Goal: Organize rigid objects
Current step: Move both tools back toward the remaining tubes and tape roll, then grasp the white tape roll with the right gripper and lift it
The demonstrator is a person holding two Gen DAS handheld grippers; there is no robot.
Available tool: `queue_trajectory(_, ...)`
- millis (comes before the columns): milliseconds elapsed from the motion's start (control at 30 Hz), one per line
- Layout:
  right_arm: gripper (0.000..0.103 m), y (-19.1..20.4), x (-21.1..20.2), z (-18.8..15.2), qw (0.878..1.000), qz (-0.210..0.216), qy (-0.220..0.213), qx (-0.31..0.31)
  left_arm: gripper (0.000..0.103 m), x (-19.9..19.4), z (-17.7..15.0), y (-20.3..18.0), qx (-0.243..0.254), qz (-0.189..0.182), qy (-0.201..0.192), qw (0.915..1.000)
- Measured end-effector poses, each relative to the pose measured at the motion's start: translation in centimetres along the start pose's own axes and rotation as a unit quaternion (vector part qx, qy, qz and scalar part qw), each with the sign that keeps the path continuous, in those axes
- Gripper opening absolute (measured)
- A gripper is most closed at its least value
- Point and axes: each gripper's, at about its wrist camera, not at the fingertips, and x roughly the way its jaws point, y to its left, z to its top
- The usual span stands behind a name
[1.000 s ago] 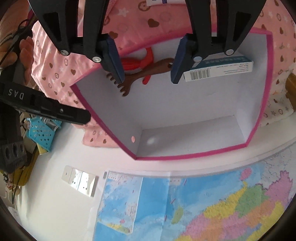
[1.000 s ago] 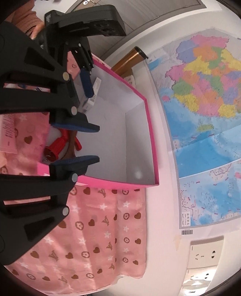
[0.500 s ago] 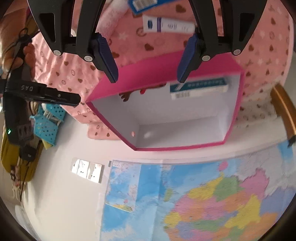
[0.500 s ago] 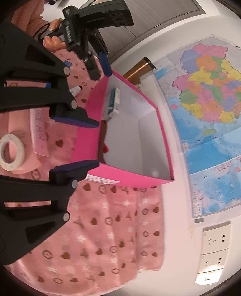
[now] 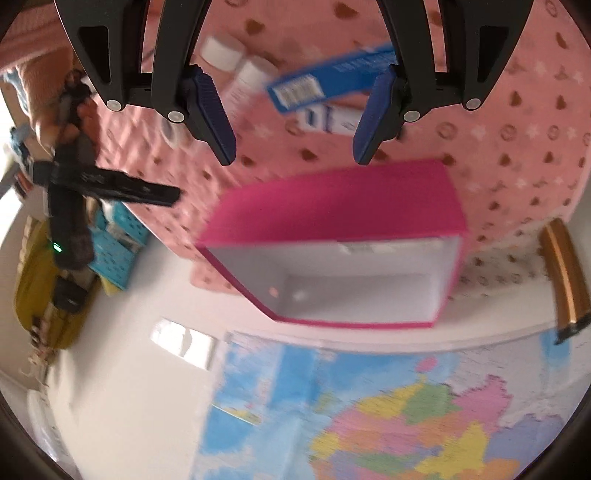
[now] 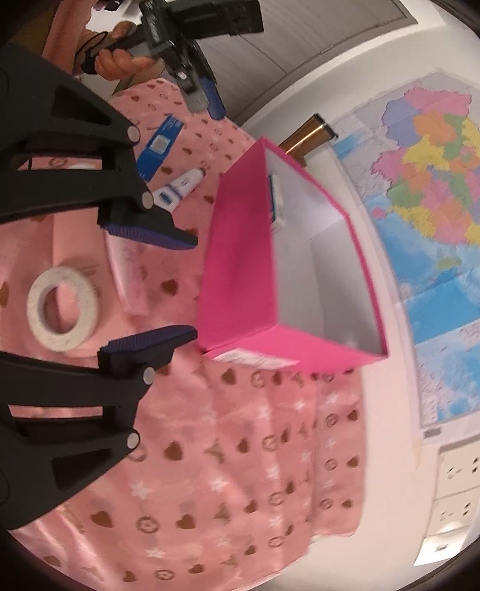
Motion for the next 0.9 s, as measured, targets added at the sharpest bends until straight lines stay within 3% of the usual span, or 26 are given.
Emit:
queue_trajectory(300, 0.046, -2.2, -0.4, -4.2, 0.998, -0.029, 0.038, 0.029, 0.067, 2.6, -2.4, -2.9, 0.019, -0.051, 0.052, 0.9971)
queue_trajectory(733, 0.045, -1.8, 0.2, -6.8, 0.997, -0.047, 0.06, 0.011, 0.067, 3.8, -2.9, -6.0, 0.048, -0.077, 0.067, 0.9936)
queue_trajectory(900, 0.035, -1.5, 0.6, -6.9, 0.997, -0.046, 0.064, 0.004, 0.065, 4.9, -3.2, -7.5, 0.064, -0.09, 0.08, 0.9907)
